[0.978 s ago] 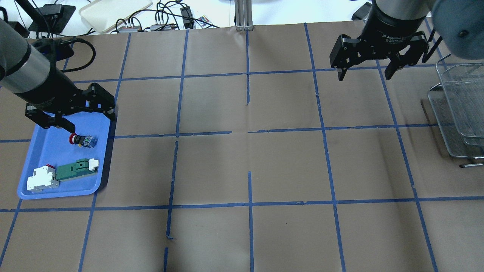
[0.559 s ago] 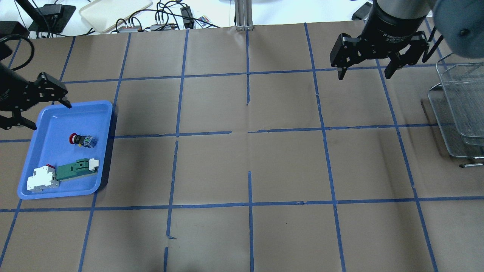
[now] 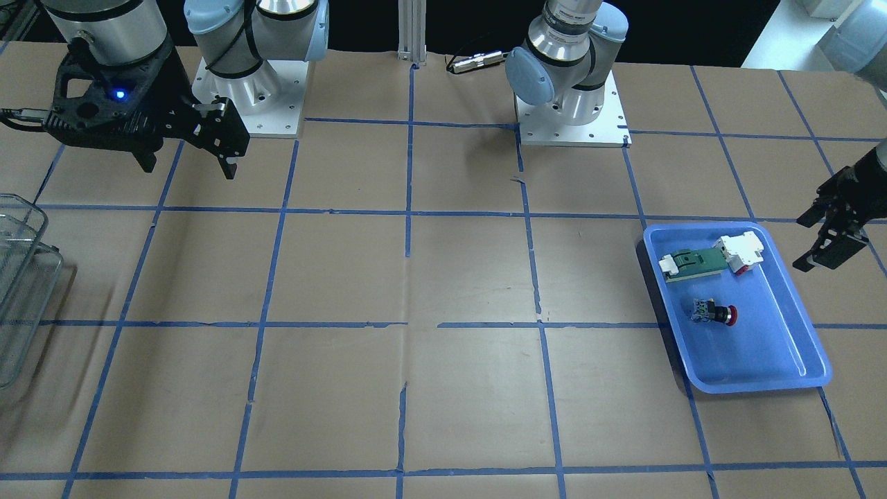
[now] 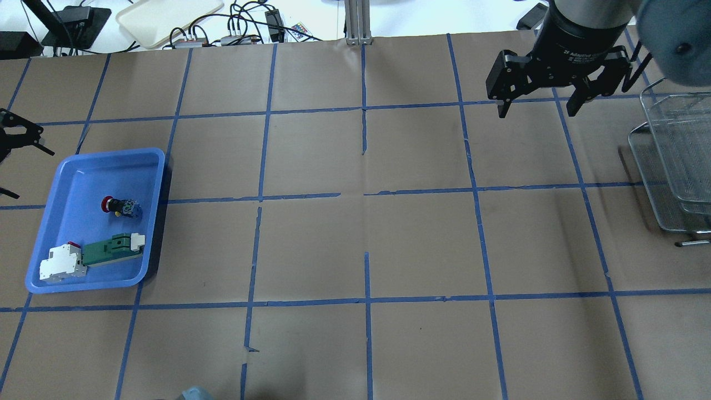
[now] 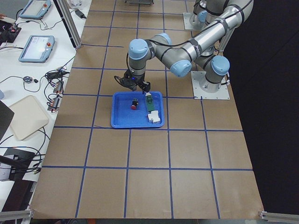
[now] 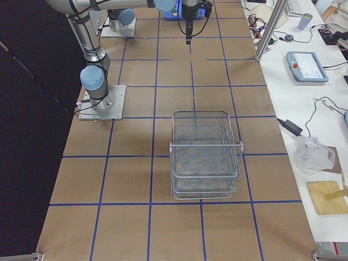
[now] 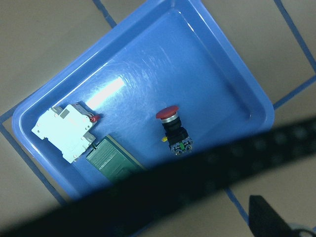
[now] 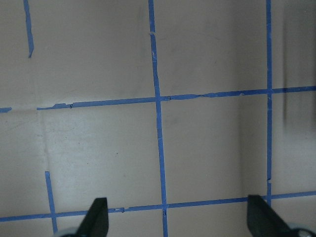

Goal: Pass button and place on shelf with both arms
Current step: 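Lower the left gripper onto the red-capped button in the tray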

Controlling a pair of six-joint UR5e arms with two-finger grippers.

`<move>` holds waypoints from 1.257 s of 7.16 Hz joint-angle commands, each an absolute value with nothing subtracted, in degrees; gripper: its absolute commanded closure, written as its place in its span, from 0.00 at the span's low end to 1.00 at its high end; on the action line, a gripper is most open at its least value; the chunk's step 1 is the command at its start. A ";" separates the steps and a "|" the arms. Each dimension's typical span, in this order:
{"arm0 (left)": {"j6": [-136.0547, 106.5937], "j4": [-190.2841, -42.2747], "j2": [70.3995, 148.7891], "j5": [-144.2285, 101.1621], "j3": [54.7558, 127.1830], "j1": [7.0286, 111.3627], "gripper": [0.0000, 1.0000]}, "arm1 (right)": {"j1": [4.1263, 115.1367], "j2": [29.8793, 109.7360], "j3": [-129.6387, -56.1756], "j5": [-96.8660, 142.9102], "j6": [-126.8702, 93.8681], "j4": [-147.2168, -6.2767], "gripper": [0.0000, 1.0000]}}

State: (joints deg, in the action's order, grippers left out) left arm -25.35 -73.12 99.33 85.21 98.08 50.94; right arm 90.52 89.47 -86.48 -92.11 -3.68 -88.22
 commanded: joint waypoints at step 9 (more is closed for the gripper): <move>-36.39 -73.65 119.70 61.10 97.29 43.86 0.00 | 90.53 89.65 -87.27 -92.37 -3.78 -87.89 0.00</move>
